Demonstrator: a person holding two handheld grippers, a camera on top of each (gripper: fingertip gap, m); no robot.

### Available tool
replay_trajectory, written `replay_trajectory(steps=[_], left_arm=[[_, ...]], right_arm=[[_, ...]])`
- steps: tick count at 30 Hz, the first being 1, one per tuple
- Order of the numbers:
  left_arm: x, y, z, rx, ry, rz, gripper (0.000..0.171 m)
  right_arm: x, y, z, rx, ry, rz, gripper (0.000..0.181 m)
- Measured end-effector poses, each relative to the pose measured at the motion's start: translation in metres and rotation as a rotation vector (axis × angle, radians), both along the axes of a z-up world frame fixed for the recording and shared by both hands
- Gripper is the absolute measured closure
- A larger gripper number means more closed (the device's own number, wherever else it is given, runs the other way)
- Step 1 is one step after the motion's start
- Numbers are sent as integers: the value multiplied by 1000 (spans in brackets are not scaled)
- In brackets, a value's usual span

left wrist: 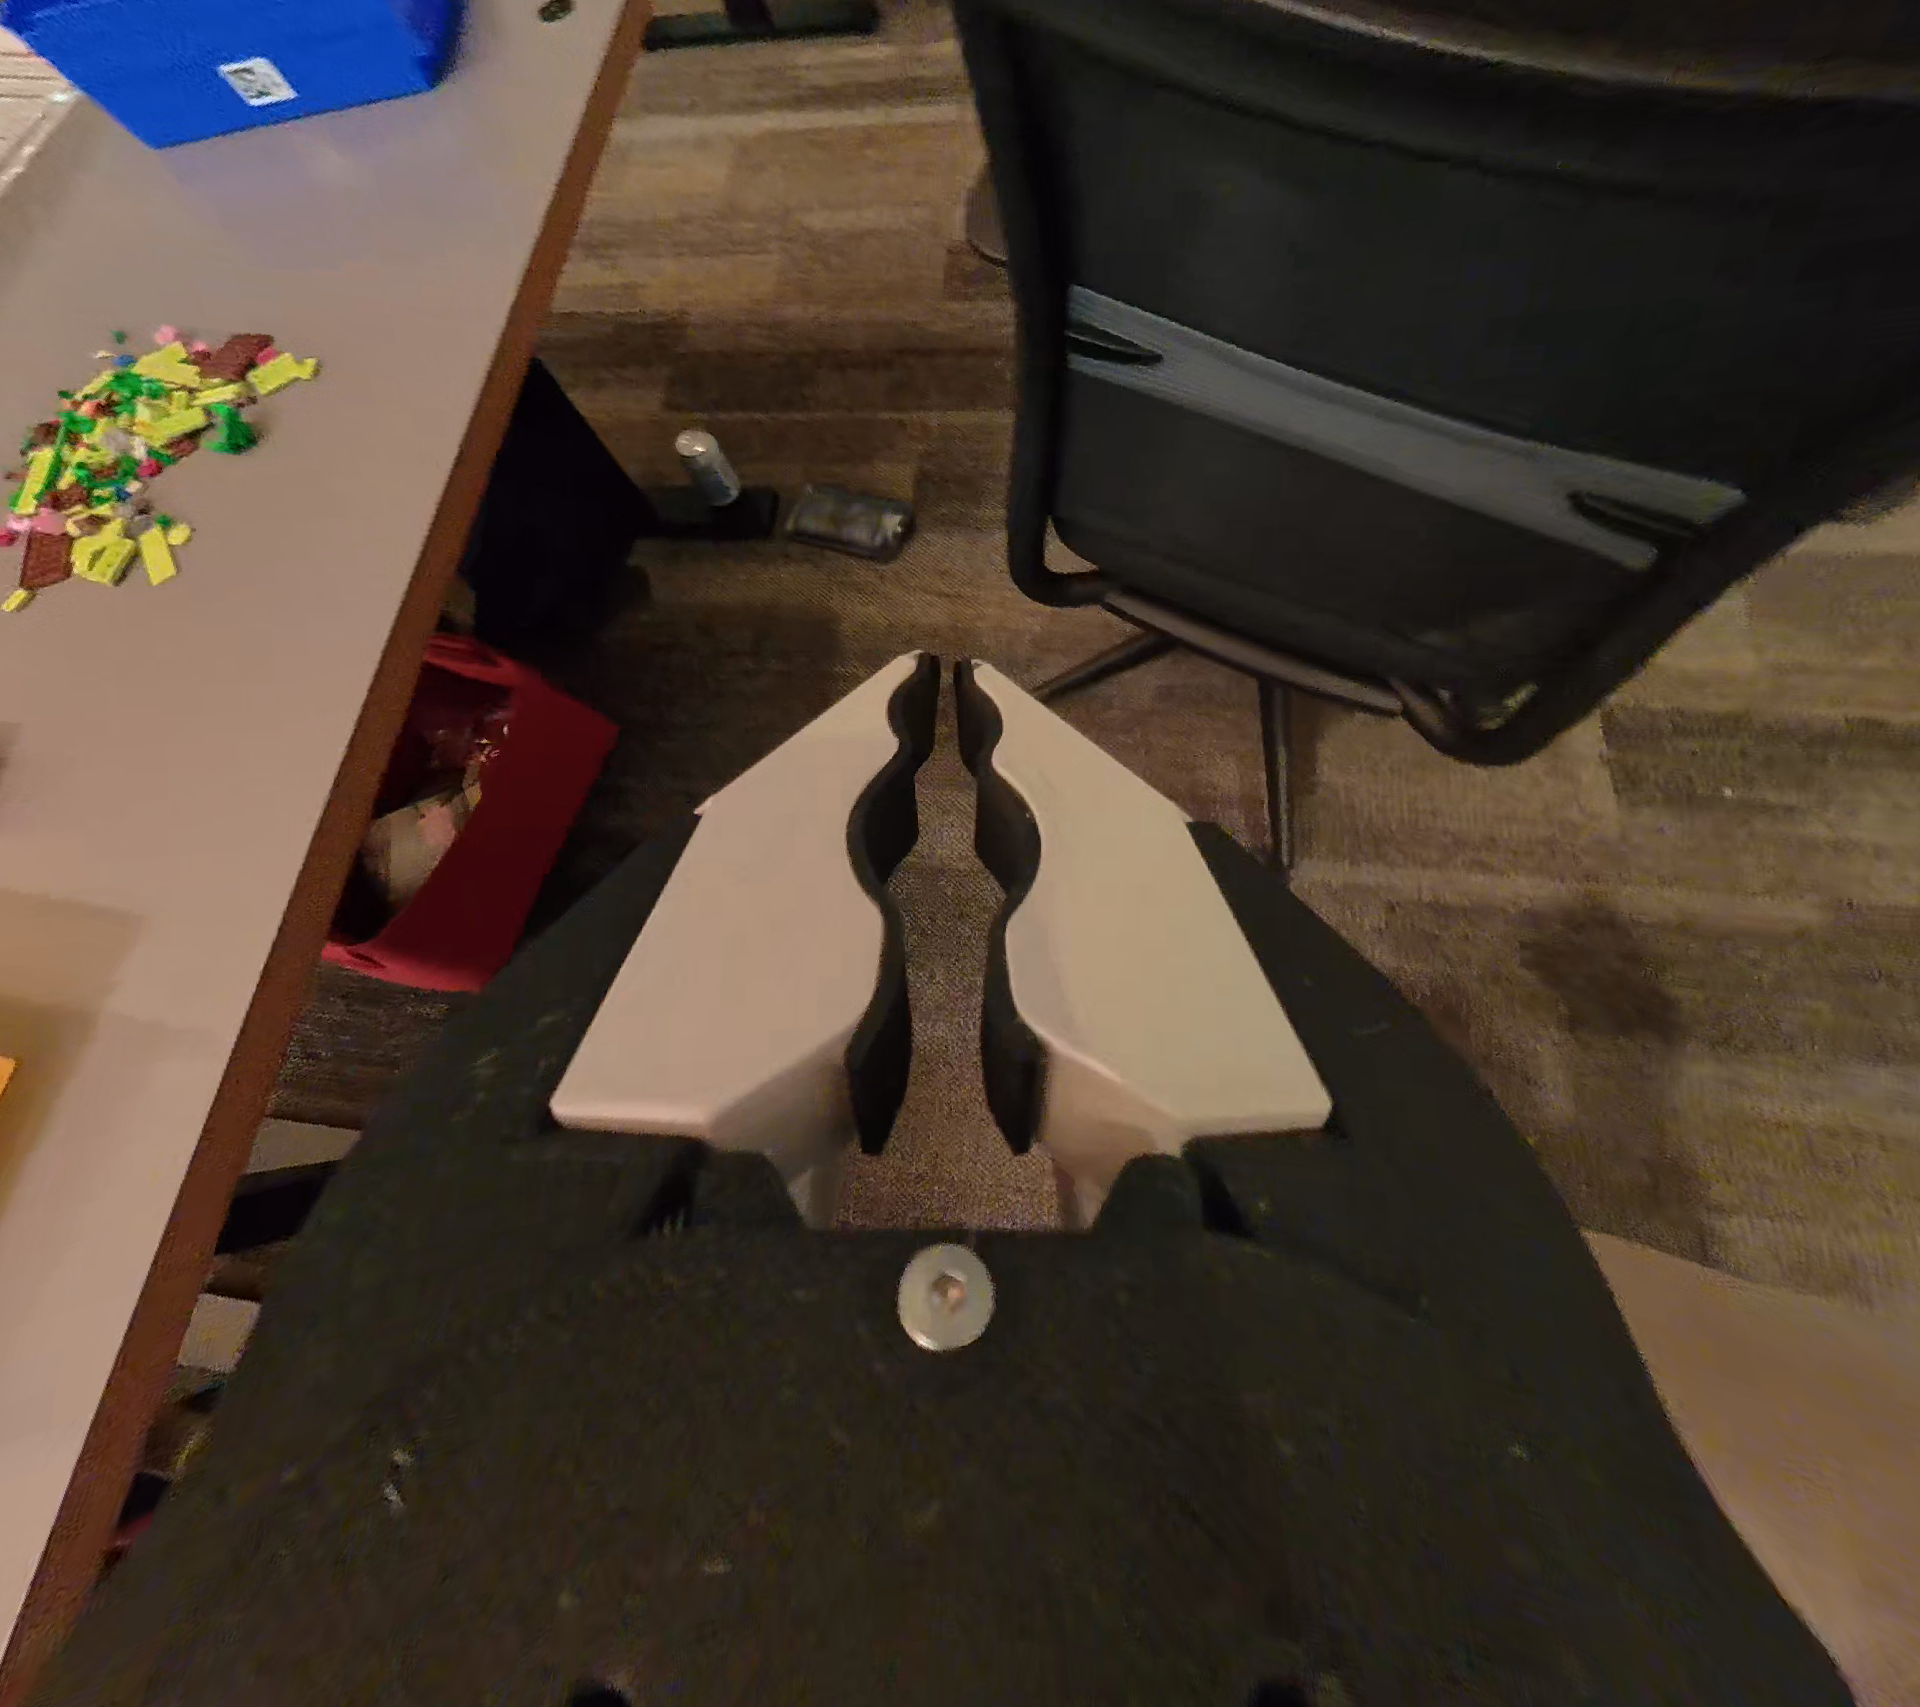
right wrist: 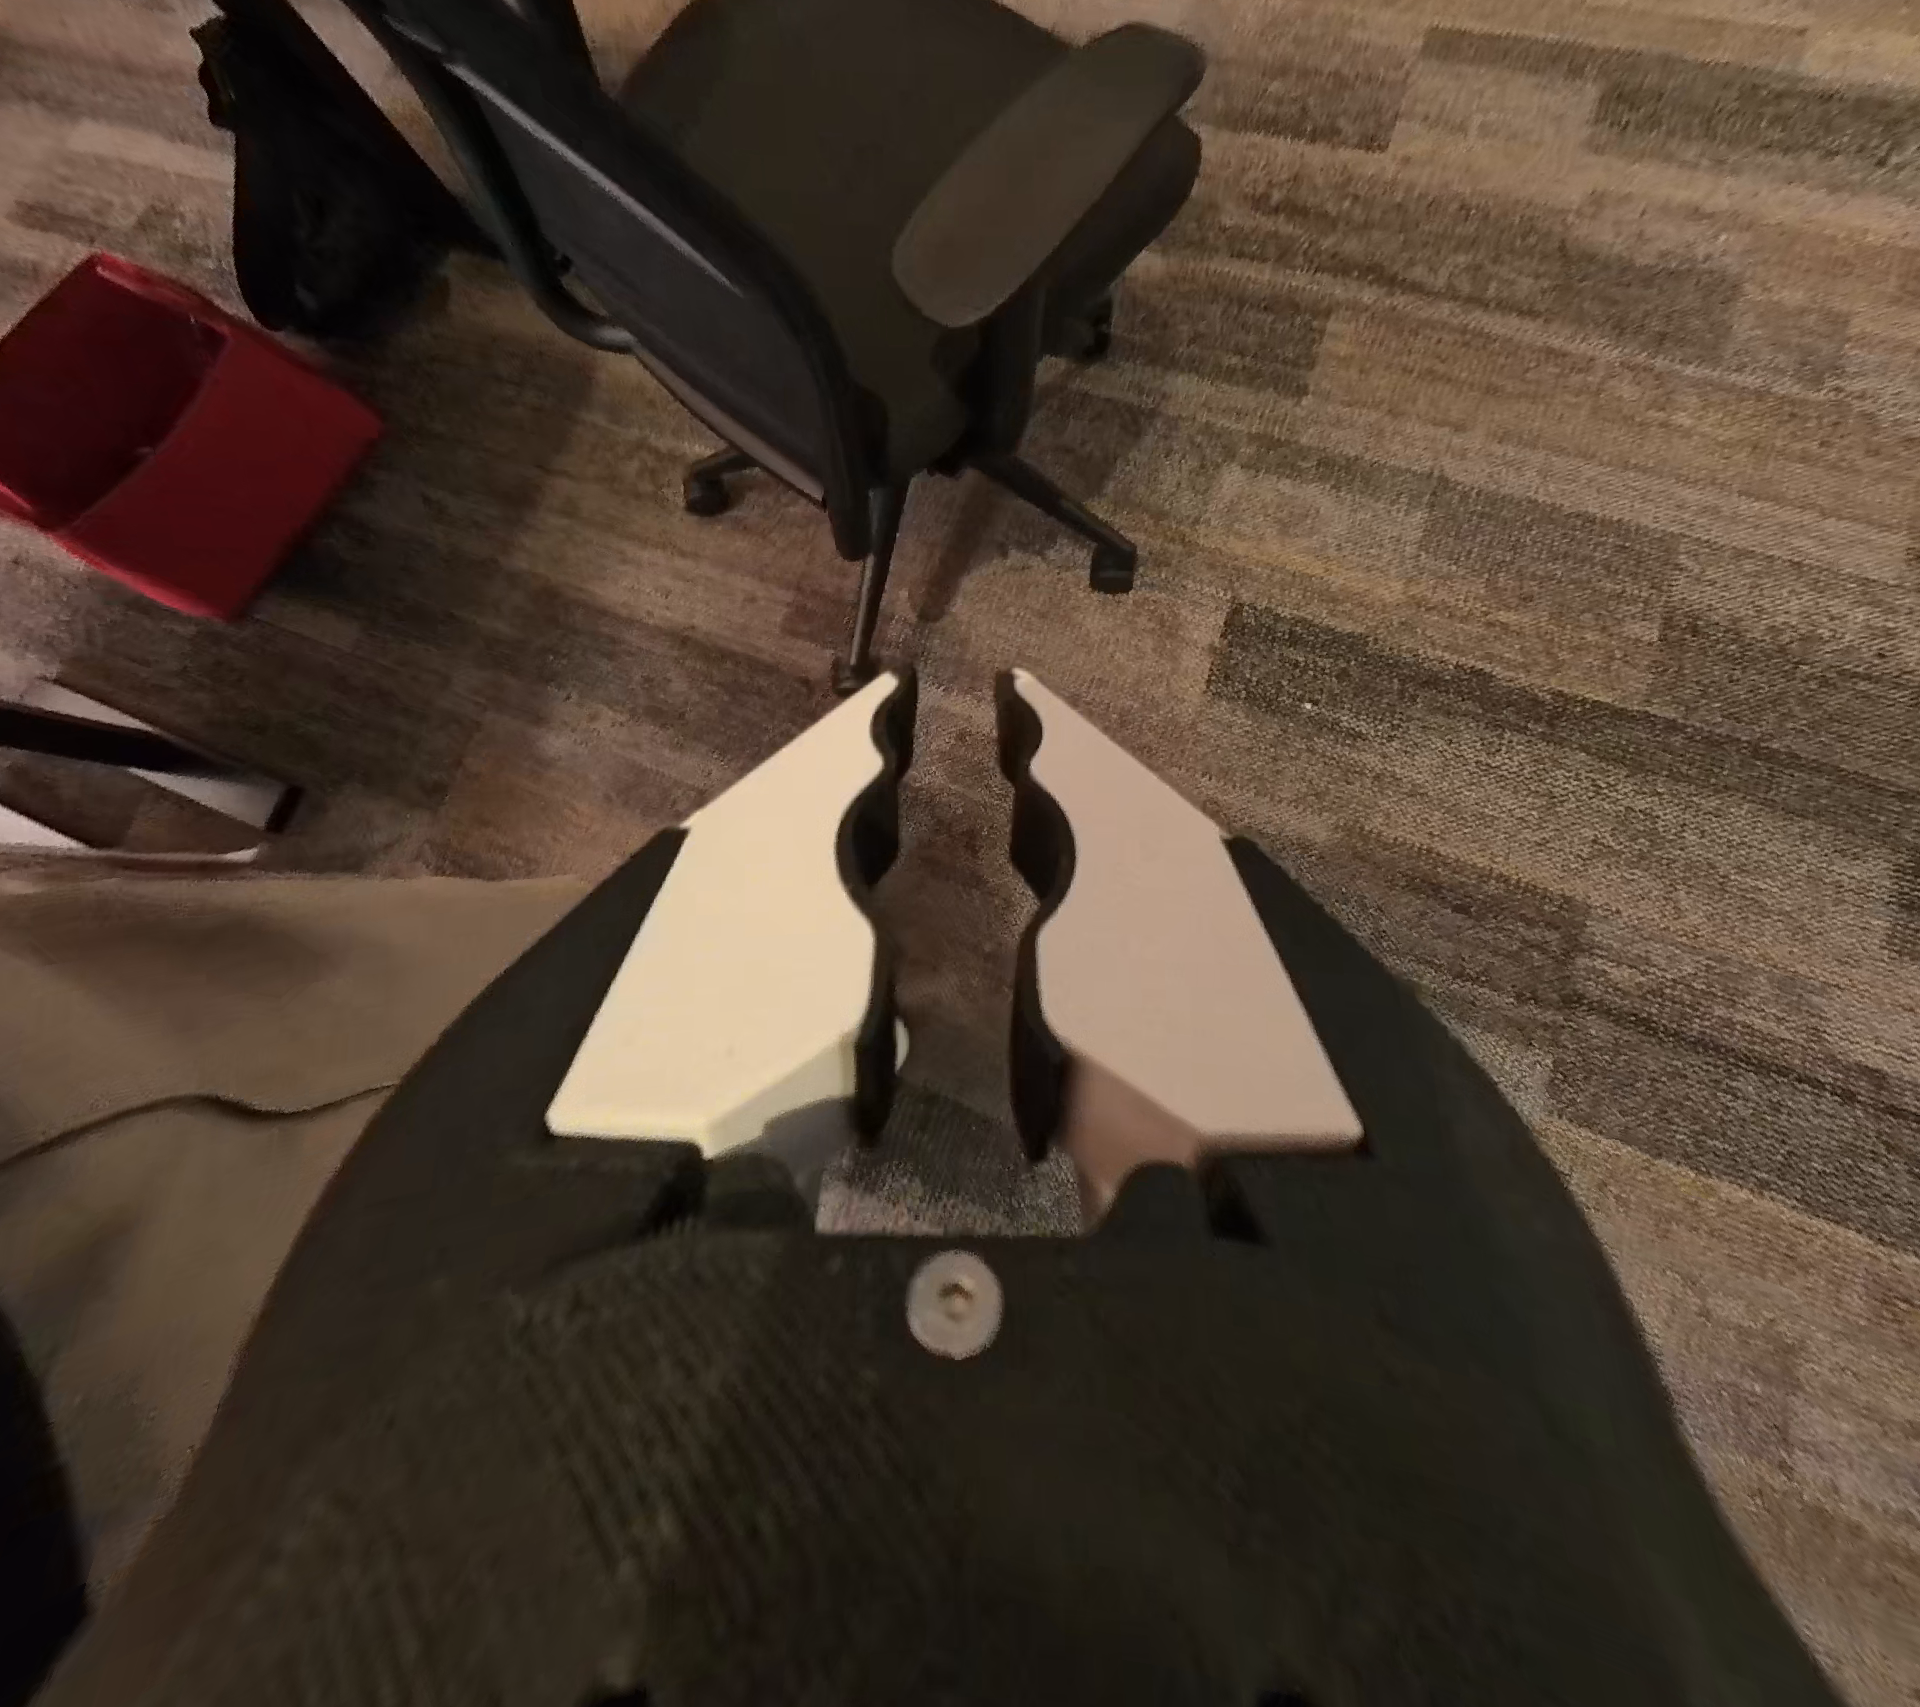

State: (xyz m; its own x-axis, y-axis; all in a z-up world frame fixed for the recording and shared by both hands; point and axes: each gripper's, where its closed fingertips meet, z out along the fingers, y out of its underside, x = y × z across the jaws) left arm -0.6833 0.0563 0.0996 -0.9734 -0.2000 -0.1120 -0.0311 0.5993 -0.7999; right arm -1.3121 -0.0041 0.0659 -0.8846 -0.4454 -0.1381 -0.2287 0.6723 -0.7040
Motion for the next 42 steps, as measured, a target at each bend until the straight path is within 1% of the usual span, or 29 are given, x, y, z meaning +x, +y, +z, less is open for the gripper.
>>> replay_trajectory(steps=[3, 5, 8, 11, 14, 17, 18, 20, 21, 23, 24, 25, 26, 28, 30, 32, 33, 35, 36, 37, 39, 40, 42], left_arm=[[32, -11, -12, -20, 1, 41, 169], [46, -16, -24, -23, 0, 66, 169], [54, -28, -33, -44, 24, 88, 166], [62, -41, -25, -76, 37, 113, 162], [68, -58, 0, -112, 49, 118, 156], [79, -77, 36, -137, 20, 106, 151], [83, -85, 47, -144, 37, 107, 150], [83, -104, 66, -166, 135, 94, 145], [81, -116, 80, -198, 184, 93, 143], [72, -140, 116, -281, 247, 93, 139], [69, -148, 130, -281, 244, 129, 139], [70, -152, 140, -242, 217, 204, 146], [66, -157, 150, -203, 187, 248, 145], [42, -176, 181, -215, 151, 246, 139], [11, -197, 208, -243, 119, 240, 136], [-35, -222, 232, -286, 122, 233, 134], [-68, -238, 244, -312, 161, 219, 132], [-158, -278, 263, -366, 265, 113, 131], [-205, -299, 266, -376, 294, 55, 130], [-250, -320, 262, -354, 301, -2, 130], [-327, -357, 237, -243, 254, -103, 123], [-358, -372, 220, -171, 202, -156, 123], [-407, -396, 182, -22, 125, -214, 125]], right_arm=[[9, -12, 15, 39, 48, 58, 168], [6, -29, 26, 47, 107, 89, 167], [4, -68, 46, 47, 118, 77, 165], [8, -114, 69, -3, 67, 22, 165], [19, -152, 78, -32, -13, -25, 164], [29, -177, 73, -37, -70, -47, 164], [30, -183, 70, -44, -78, -49, 164], [29, -195, 62, -58, -86, -58, 164], [26, -201, 57, -61, -95, -66, 164], [17, -210, 49, -57, -131, -94, 164], [10, -214, 48, -56, -151, -108, 165], [1, -218, 47, -58, -163, -116, 164], [-10, -223, 45, -59, -162, -116, 164], [-37, -234, 41, -52, -131, -94, 163], [-70, -249, 36, -53, -89, -55, 160], [-107, -270, 30, -63, -52, -12, 158], [-125, -281, 27, -67, -38, 11, 157], [-158, -305, 22, -57, -26, 49, 157], [-169, -317, 23, -50, -42, 67, 157], [-177, -329, 26, -51, -70, 92, 156], [-191, -354, 32, -71, -90, 154, 153], [-199, -369, 33, -82, -72, 180, 153], [-211, -400, 37, -115, -31, 224, 152]])
